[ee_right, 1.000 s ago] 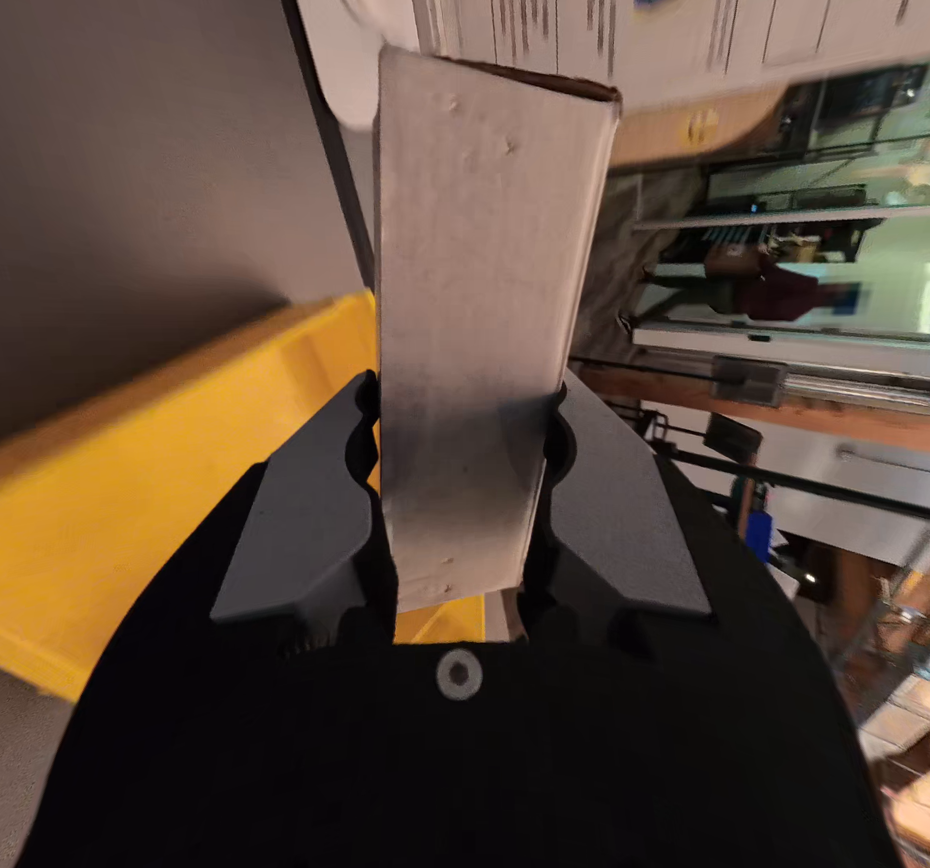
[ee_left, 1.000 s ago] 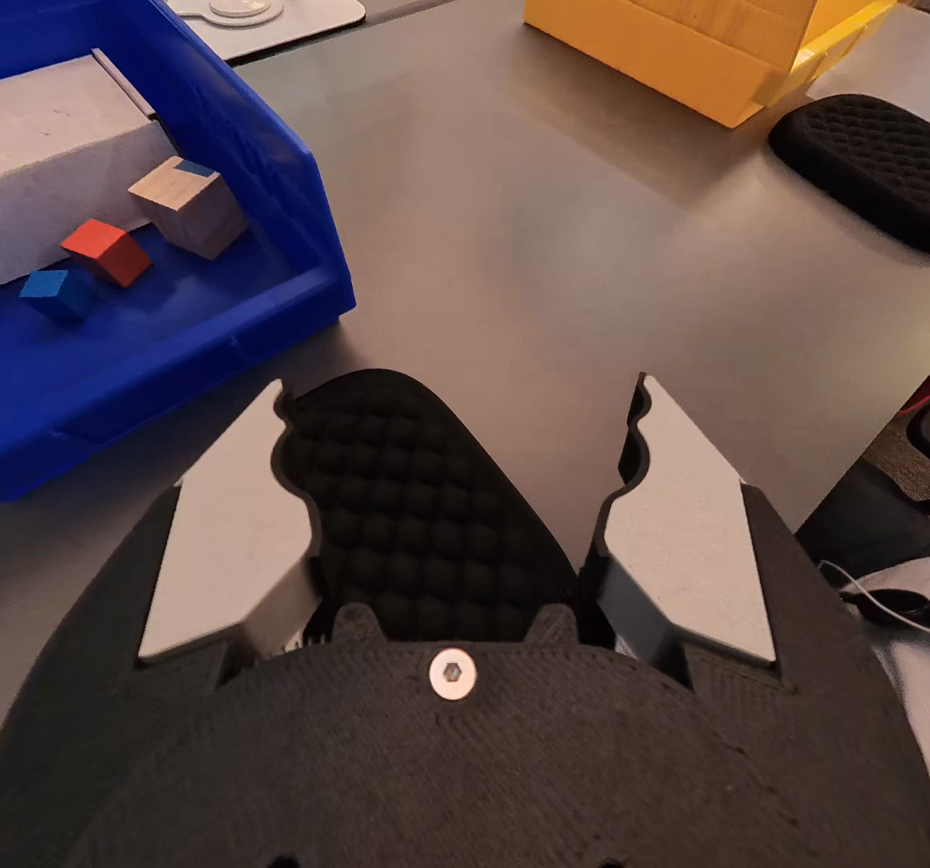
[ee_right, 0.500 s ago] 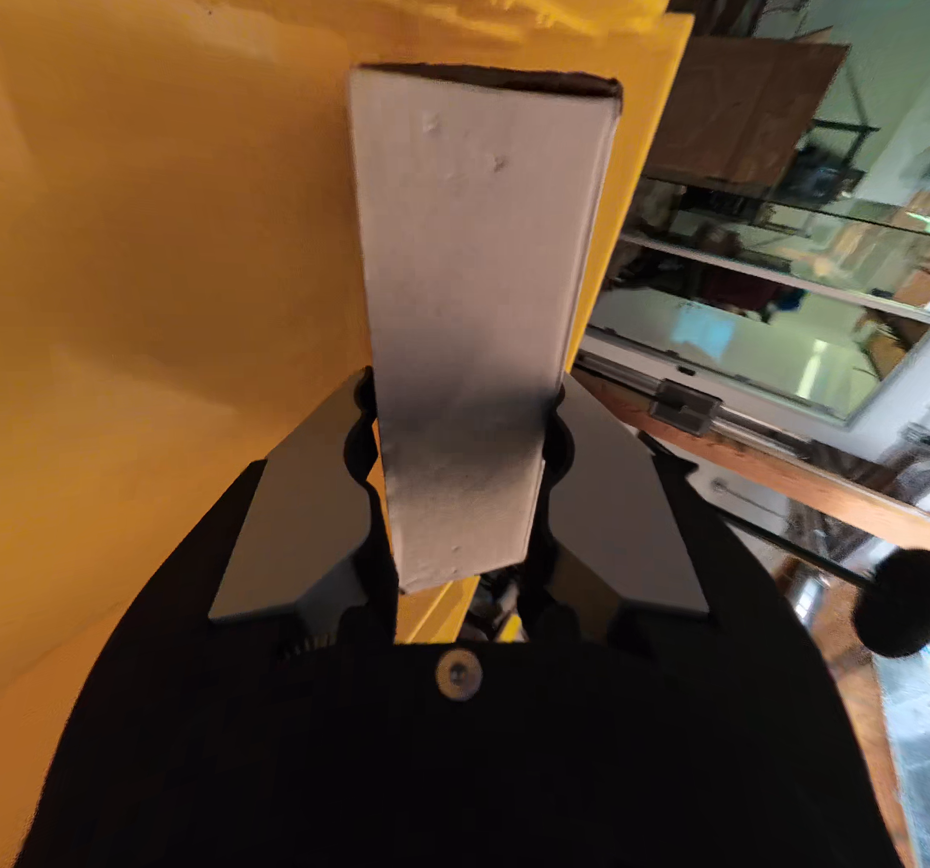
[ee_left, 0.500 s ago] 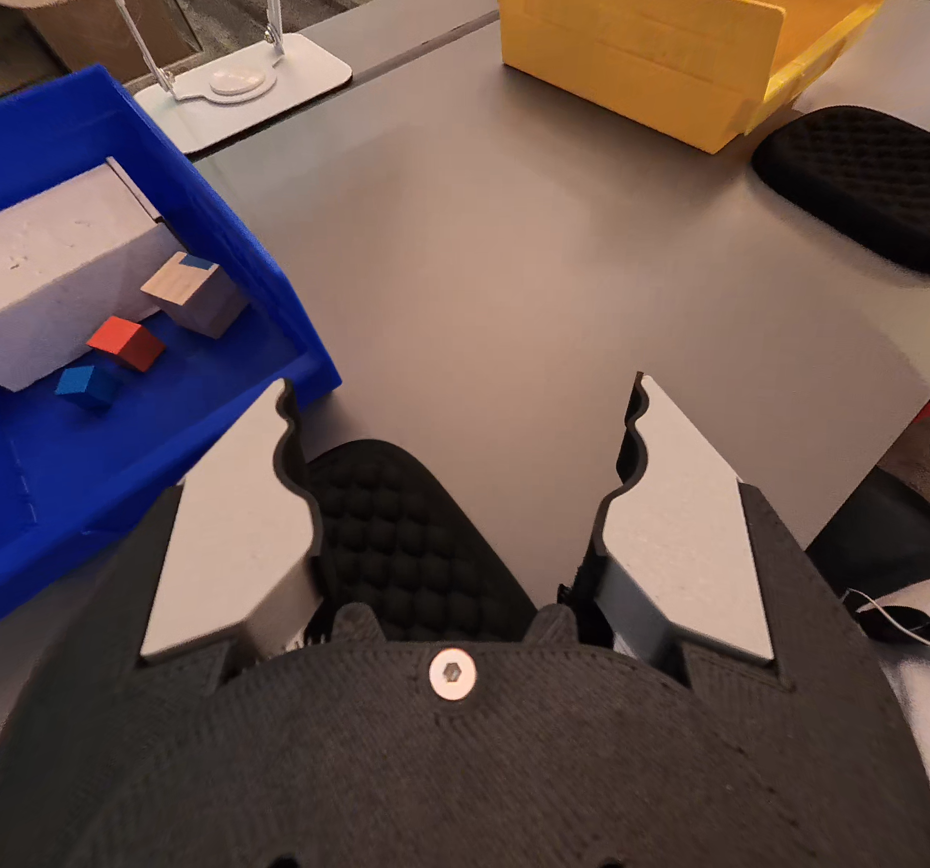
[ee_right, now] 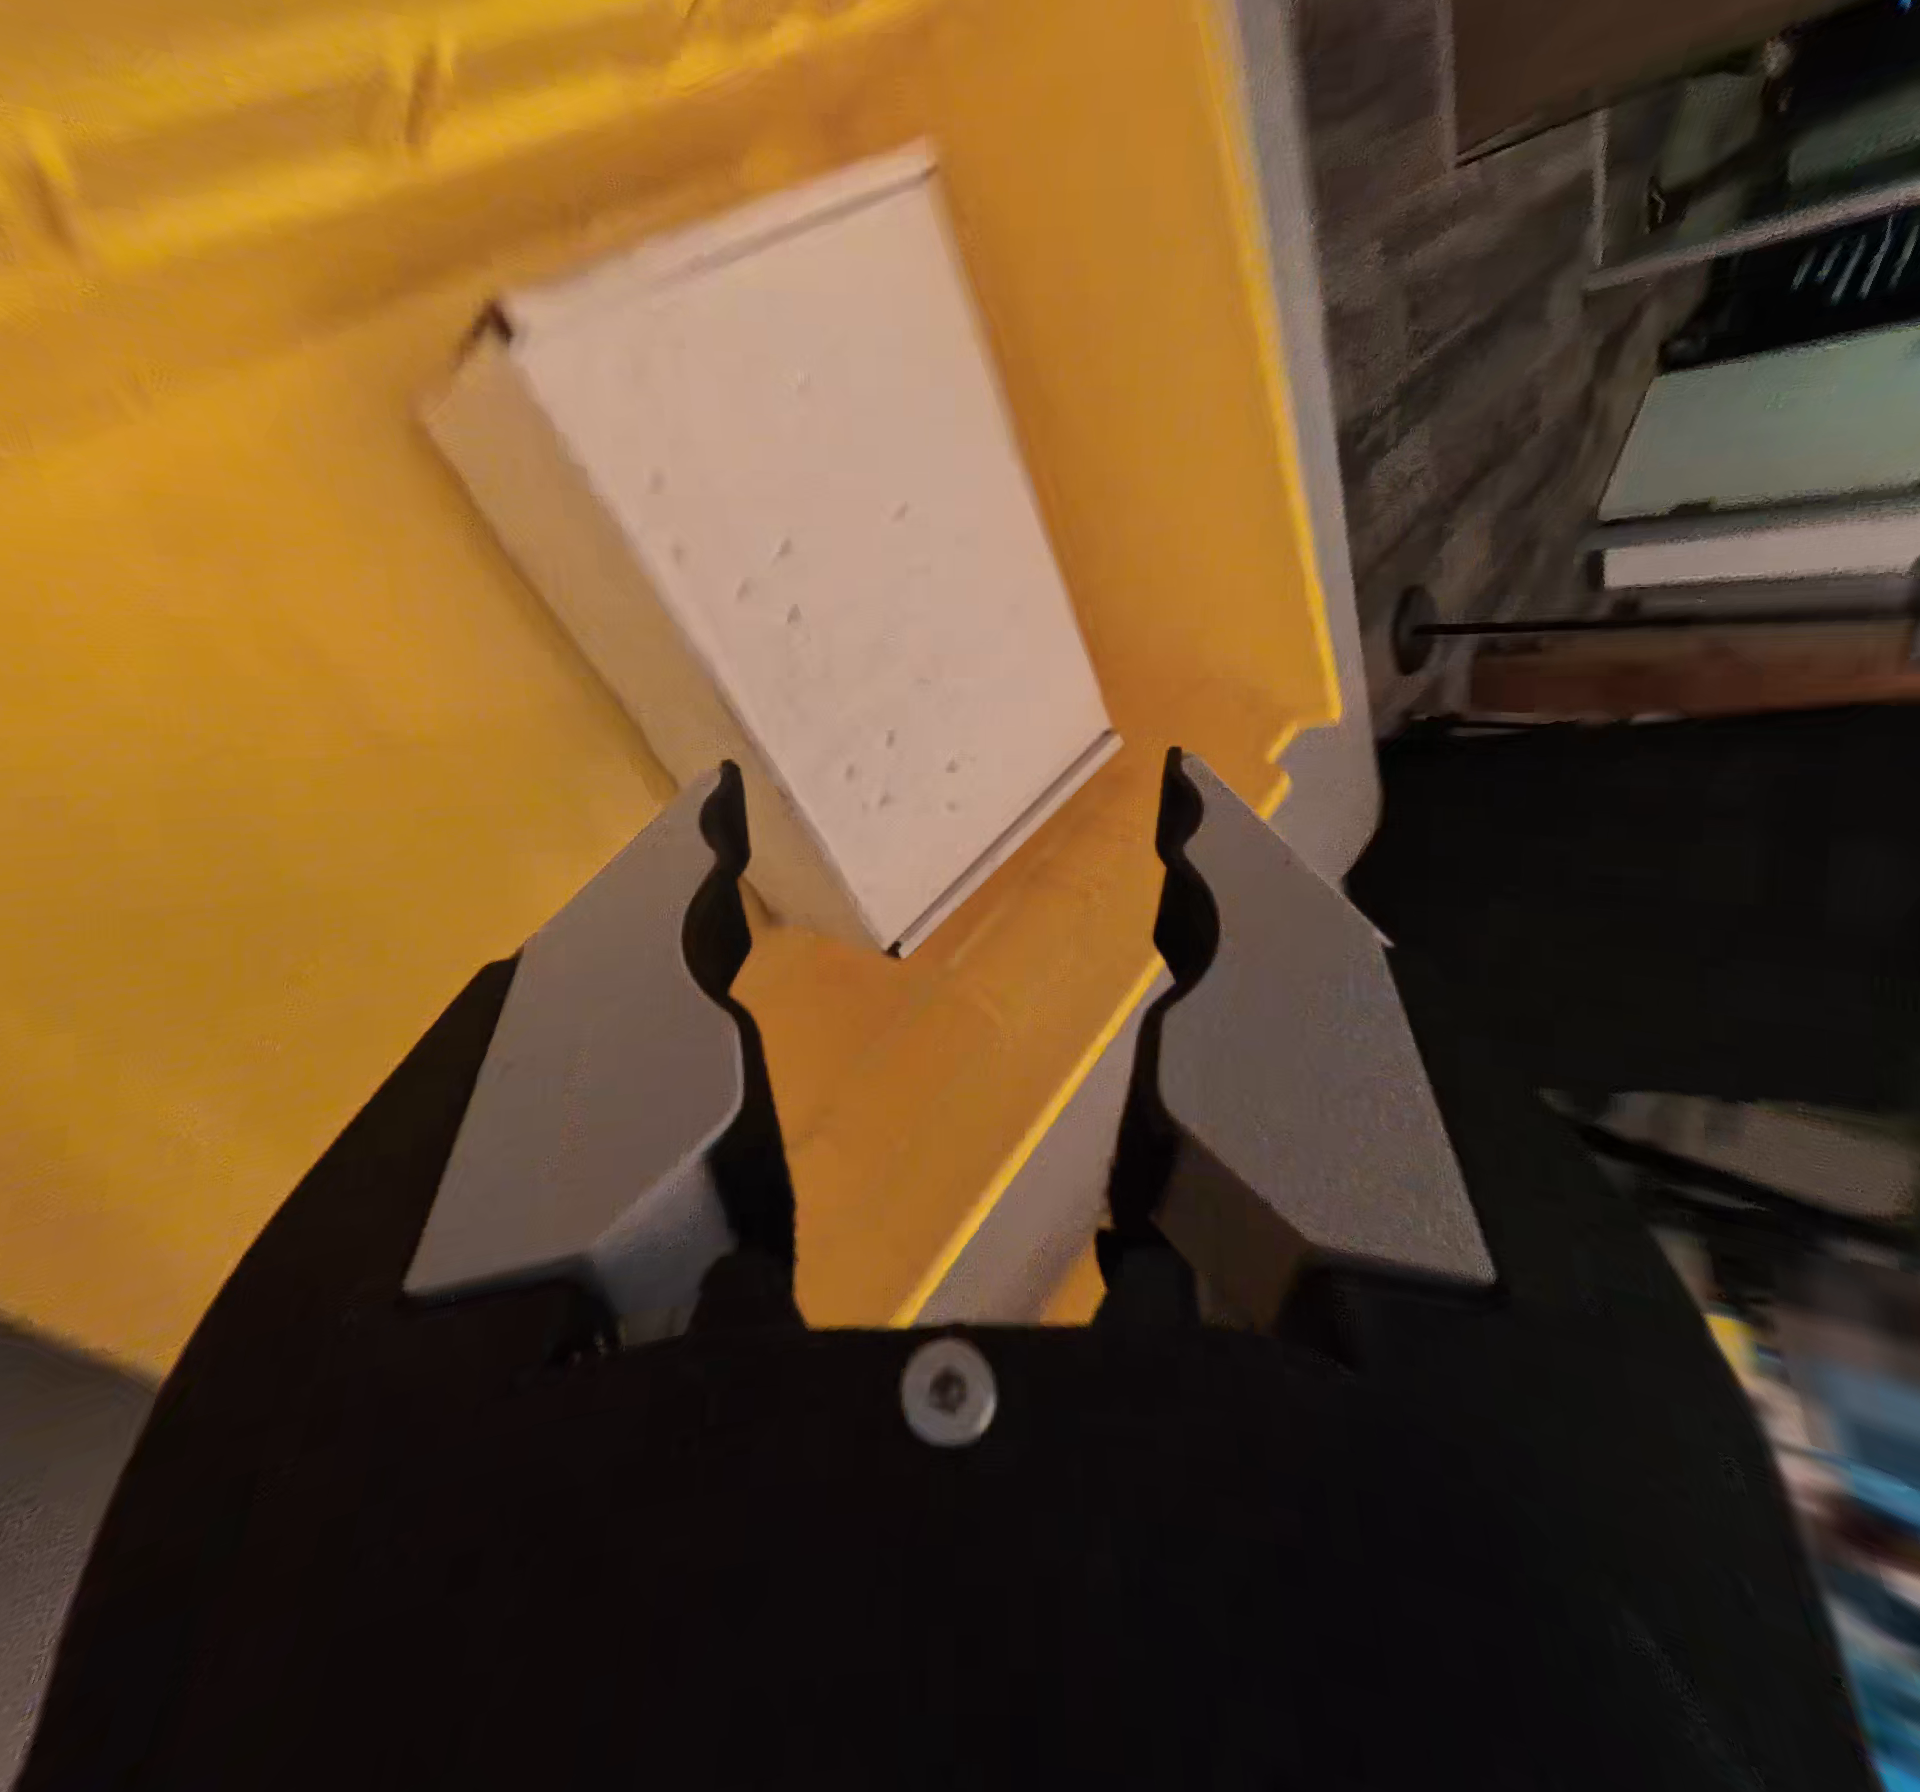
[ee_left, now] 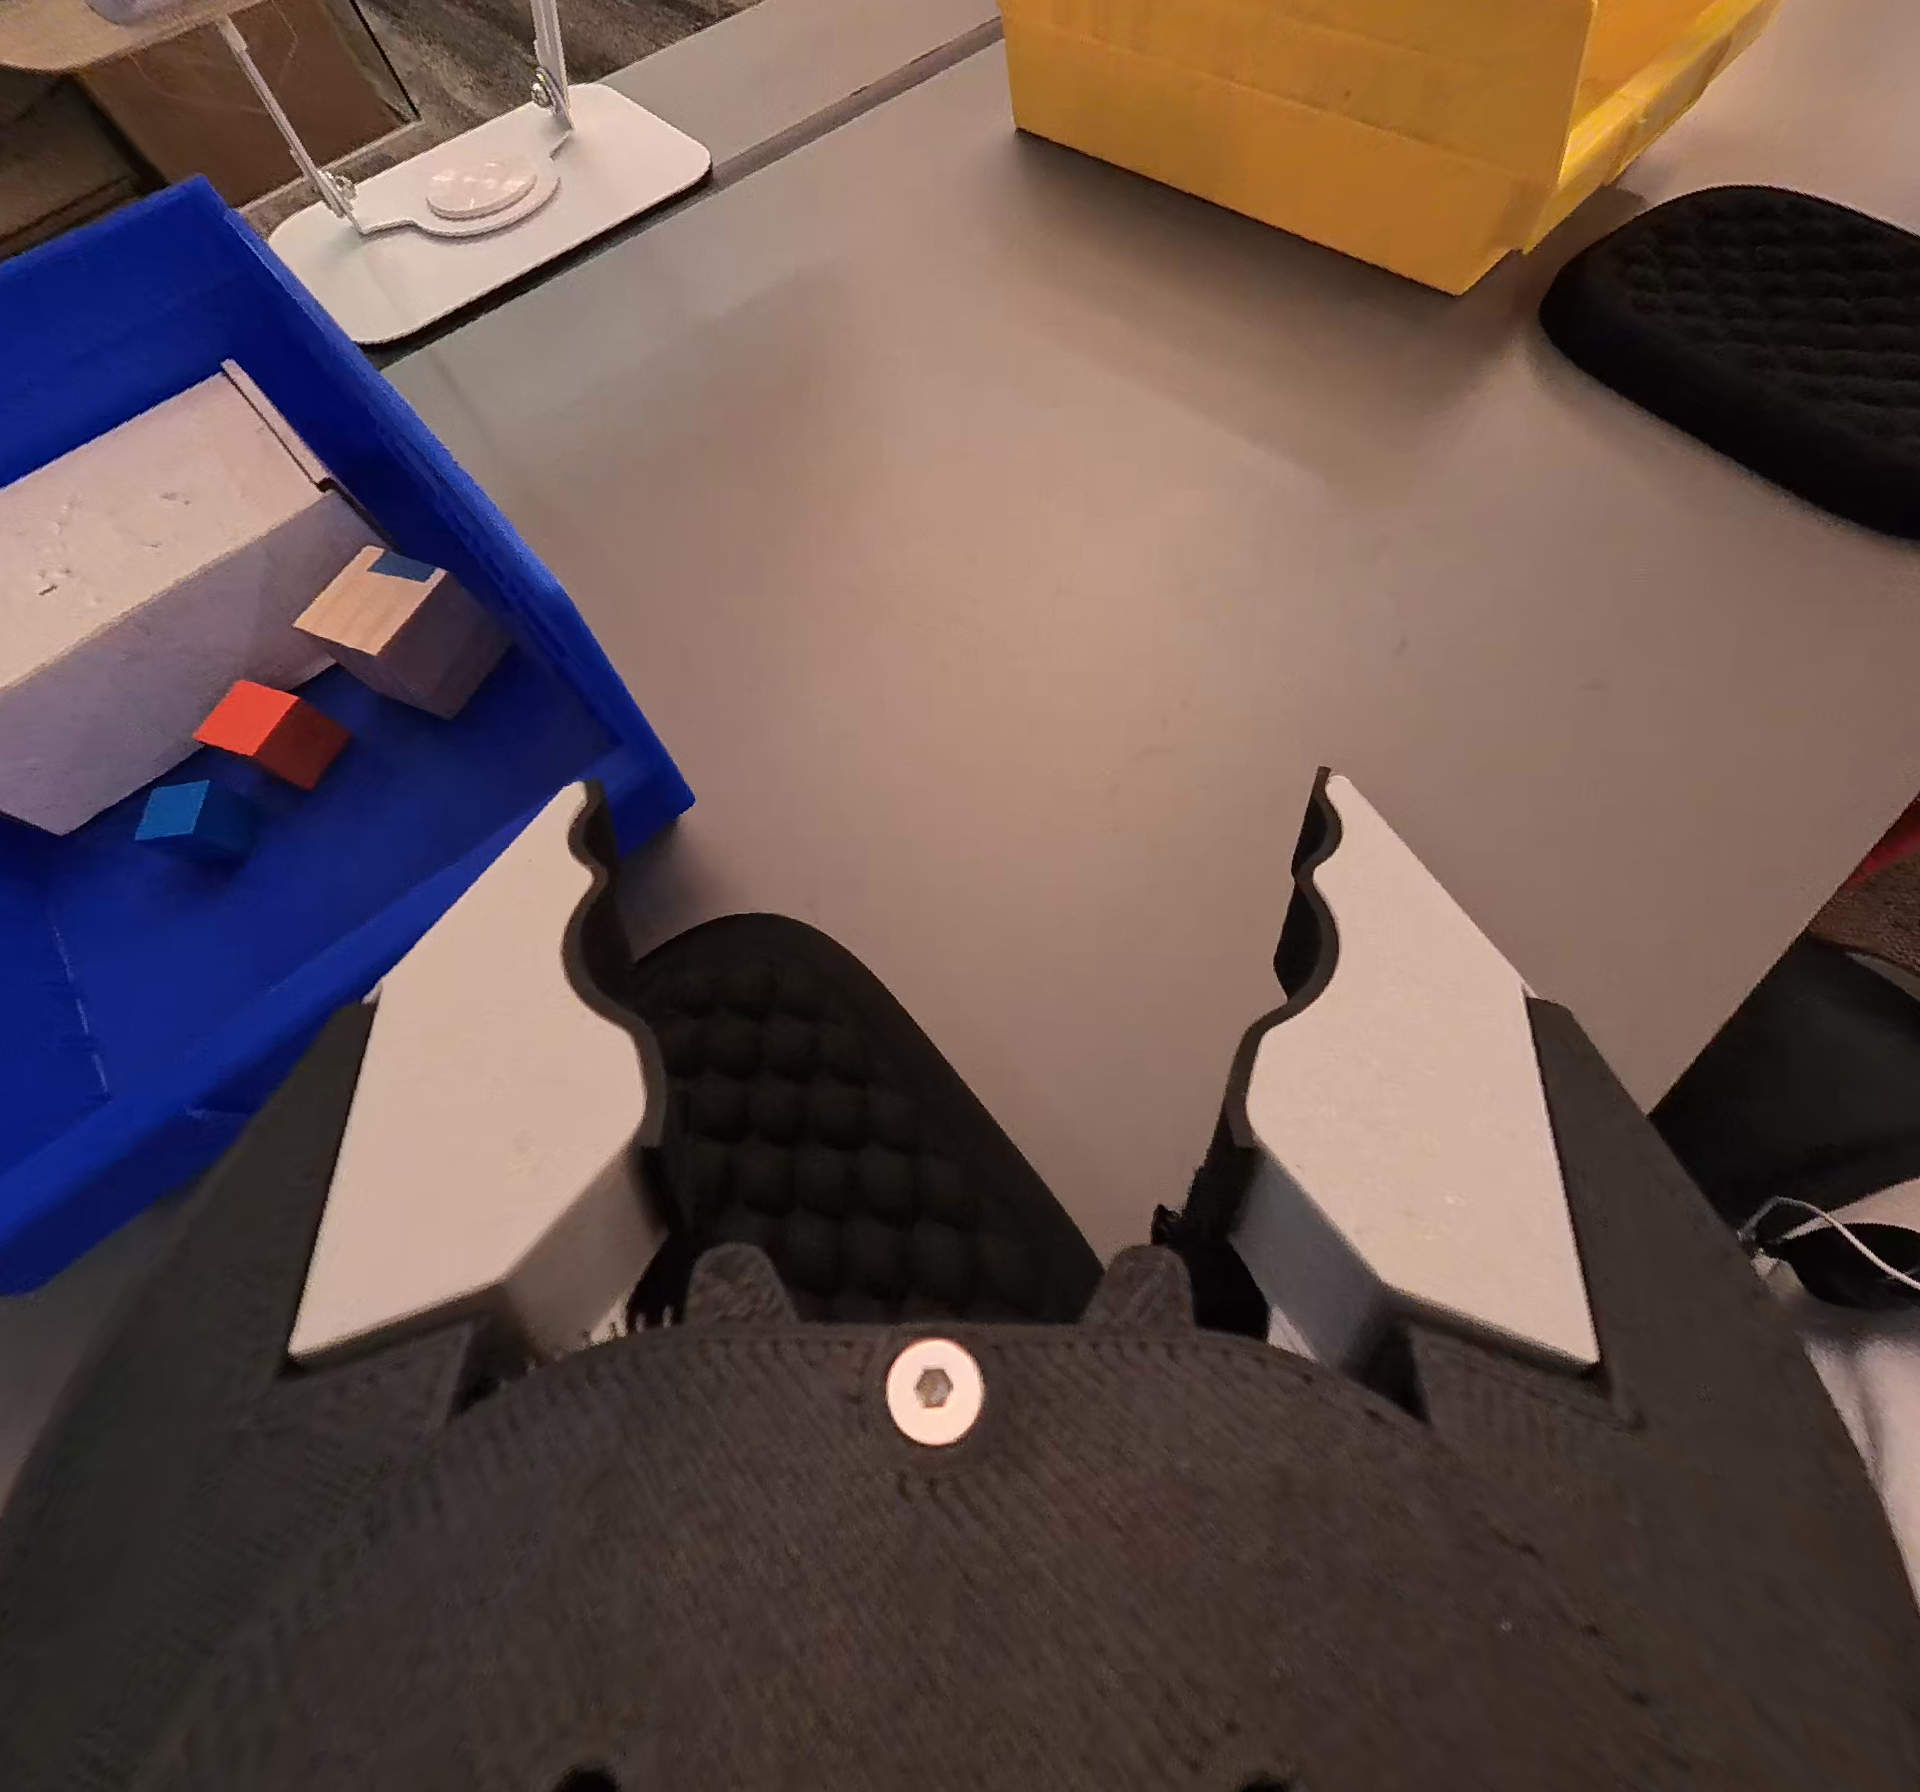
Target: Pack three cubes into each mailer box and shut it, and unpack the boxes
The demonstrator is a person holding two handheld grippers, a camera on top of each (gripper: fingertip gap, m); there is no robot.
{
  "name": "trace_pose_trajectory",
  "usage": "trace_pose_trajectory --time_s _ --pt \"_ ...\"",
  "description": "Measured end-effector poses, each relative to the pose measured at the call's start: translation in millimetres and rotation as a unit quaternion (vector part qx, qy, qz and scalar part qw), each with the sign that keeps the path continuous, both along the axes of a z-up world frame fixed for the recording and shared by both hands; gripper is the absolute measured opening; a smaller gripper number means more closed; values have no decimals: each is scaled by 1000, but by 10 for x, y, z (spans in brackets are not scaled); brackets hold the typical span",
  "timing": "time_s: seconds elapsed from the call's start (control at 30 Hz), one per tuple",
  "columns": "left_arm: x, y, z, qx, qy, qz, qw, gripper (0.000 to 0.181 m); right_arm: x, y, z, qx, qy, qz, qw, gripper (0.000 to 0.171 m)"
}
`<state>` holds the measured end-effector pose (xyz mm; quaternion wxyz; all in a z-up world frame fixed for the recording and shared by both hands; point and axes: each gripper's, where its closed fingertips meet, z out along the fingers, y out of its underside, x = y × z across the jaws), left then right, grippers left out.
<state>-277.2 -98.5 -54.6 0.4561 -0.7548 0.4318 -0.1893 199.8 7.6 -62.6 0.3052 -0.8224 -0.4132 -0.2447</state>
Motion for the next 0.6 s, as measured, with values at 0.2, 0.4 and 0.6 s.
trace_pose_trajectory --time_s 0.2,0.4,0.6 --pt "-85 -2 4 0 -11 2 1000 127 613 -526 71 11 227 -266 937 79" --pt "-131 13 46 4 -25 4 1000 126 683 -998 -490 -92 282 -414 861 11" --pt "-239 60 39 9 -22 18 1000 125 555 -1138 -491 -64 304 -466 829 11"
